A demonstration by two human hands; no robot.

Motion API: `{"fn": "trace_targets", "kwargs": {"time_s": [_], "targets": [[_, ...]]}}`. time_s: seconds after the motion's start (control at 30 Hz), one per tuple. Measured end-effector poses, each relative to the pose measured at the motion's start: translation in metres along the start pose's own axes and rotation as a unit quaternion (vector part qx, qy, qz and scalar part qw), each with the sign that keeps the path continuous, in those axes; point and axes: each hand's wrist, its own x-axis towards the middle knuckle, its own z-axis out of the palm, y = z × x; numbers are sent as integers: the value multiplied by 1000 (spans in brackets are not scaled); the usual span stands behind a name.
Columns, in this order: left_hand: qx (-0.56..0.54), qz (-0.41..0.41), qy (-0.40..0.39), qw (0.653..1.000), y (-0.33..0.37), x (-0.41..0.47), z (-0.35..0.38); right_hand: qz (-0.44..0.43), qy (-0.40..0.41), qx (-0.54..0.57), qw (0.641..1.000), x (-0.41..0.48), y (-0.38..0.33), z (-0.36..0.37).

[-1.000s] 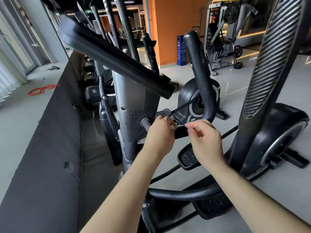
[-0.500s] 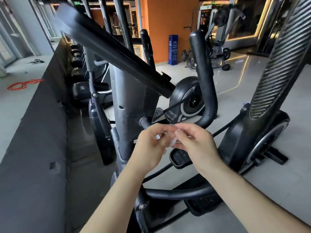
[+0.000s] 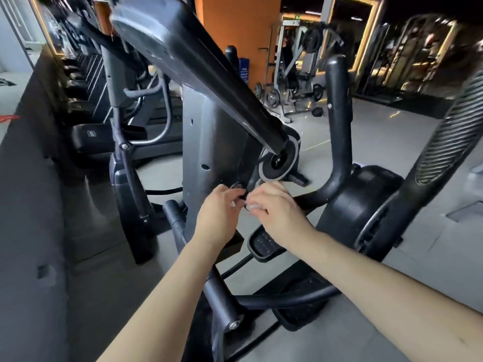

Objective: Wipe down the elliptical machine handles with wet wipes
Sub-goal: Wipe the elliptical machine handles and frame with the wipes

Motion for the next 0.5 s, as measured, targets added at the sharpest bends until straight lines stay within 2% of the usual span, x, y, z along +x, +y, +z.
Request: {"fn": "trace_targets", "kwargs": {"time_s": [0.1, 0.27, 0.43, 0.5], "targets": [[-20, 12, 1, 1000, -8, 1, -1, -19, 23, -53, 998, -12, 5, -1], [-47, 12, -25, 998, -15, 5, -5, 38, 78, -77, 993, -38, 10, -12], [-50, 22, -39, 998, -19, 8, -9, 158, 191, -77, 966, -58, 18, -8], [-45, 22, -39, 998, -19, 7, -9, 98, 239, -92, 962, -62, 7, 10]]}}
